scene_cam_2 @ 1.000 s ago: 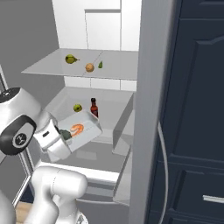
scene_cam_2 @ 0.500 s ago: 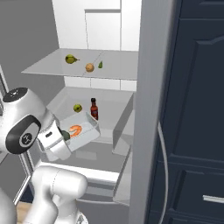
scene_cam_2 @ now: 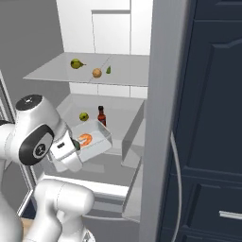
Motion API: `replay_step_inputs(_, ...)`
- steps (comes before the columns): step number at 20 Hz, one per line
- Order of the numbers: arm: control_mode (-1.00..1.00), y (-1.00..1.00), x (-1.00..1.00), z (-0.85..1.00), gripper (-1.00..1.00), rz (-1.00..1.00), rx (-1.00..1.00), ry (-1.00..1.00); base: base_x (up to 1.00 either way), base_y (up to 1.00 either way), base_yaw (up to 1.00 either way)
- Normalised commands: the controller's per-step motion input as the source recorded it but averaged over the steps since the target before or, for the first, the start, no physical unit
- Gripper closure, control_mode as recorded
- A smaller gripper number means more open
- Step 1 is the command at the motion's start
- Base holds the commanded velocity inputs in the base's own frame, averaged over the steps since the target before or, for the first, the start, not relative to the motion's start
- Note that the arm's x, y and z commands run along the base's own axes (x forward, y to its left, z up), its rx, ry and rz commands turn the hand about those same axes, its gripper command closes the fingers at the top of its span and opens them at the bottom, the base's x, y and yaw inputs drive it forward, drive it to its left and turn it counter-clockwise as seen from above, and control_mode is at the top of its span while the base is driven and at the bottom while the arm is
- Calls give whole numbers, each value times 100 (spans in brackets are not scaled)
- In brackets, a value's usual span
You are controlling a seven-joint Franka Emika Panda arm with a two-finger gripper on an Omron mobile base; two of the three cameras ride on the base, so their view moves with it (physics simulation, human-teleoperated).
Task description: Place the tupperware on the second highest shelf of the fridge. Make space for the tupperware among the existing items by rearranging them on the shelves if needed. Close the fridge door when finished.
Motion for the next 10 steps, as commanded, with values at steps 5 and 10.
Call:
replay_step_inputs(5,-100,-25,36,-3,100,-9,3,0,0,0,0)
replay_step_inputs(10,-100,-22,39,-25,100,-8,0,-1,0,0,0)
